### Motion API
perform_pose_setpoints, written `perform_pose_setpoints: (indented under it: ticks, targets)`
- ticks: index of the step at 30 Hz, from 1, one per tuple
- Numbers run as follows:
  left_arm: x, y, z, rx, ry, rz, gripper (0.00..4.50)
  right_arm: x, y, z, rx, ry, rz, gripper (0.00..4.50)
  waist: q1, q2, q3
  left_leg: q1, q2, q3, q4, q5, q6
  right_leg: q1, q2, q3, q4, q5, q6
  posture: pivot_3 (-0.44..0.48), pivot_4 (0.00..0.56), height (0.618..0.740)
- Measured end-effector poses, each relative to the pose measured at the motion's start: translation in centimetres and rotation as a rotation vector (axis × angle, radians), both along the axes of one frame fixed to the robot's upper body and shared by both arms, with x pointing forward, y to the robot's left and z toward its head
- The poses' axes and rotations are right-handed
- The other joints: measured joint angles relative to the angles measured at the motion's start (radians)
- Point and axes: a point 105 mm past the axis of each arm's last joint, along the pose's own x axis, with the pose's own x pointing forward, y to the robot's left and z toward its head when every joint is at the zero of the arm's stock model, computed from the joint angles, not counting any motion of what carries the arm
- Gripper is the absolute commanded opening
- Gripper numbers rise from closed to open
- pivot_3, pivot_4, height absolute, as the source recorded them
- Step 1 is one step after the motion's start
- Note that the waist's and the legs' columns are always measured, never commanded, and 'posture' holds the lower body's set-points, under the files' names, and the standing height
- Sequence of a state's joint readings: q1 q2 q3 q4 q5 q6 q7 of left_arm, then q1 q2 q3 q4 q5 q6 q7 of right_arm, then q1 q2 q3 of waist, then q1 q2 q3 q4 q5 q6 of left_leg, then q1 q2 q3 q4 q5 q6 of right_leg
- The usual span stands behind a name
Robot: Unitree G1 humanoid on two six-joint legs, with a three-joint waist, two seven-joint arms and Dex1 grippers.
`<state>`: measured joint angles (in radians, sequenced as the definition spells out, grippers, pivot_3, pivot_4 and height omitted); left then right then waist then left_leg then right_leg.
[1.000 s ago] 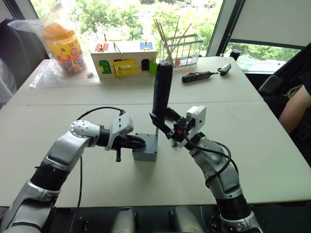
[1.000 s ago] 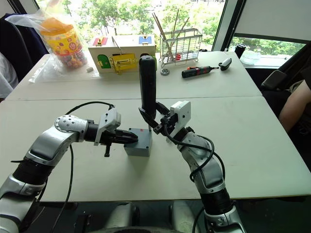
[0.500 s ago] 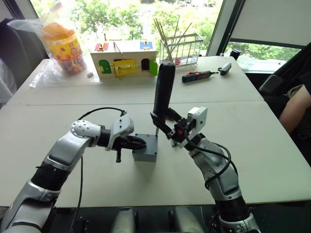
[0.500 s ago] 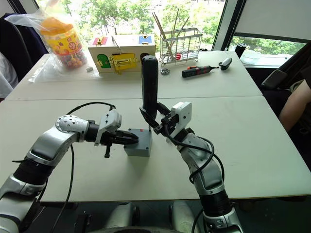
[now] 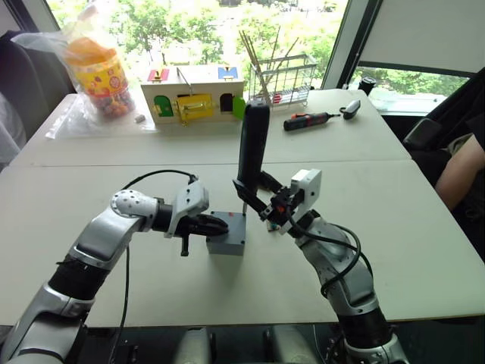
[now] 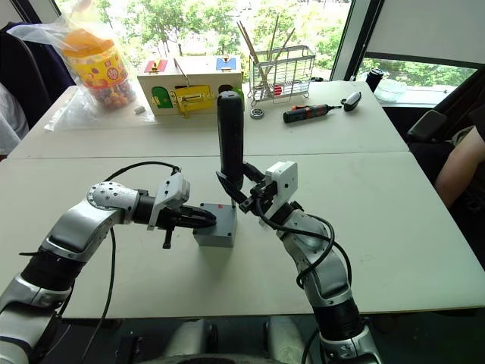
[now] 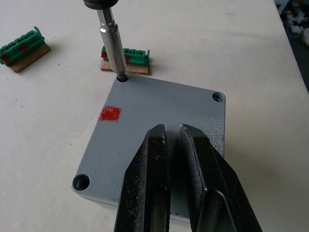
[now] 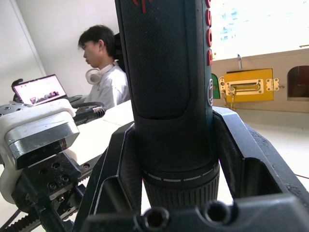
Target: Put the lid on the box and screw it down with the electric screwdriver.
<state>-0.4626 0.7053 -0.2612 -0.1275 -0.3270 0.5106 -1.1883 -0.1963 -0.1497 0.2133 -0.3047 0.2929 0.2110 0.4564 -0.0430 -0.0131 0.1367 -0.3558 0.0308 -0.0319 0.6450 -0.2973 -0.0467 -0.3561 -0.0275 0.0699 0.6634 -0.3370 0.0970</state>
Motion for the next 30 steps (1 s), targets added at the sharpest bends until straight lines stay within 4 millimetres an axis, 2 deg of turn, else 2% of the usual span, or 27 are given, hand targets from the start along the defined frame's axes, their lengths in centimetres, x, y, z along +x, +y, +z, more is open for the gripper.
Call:
perform_pose_setpoints:
  ticks: [30]
  targets:
    - [0.04, 0.04, -0.13, 0.001, -0.009, -0.002, 0.45, -0.23, -0.05, -0.33, -0.002, -0.014, -0.019, 1.68, 0.0, -0.001, -0.002, 0.0, 0.001, -0.001, -0.001, 0.0, 0.0, 0.0, -0.003, 0.001, 0.0, -0.002, -0.004, 0.0, 0.15, 0.736]
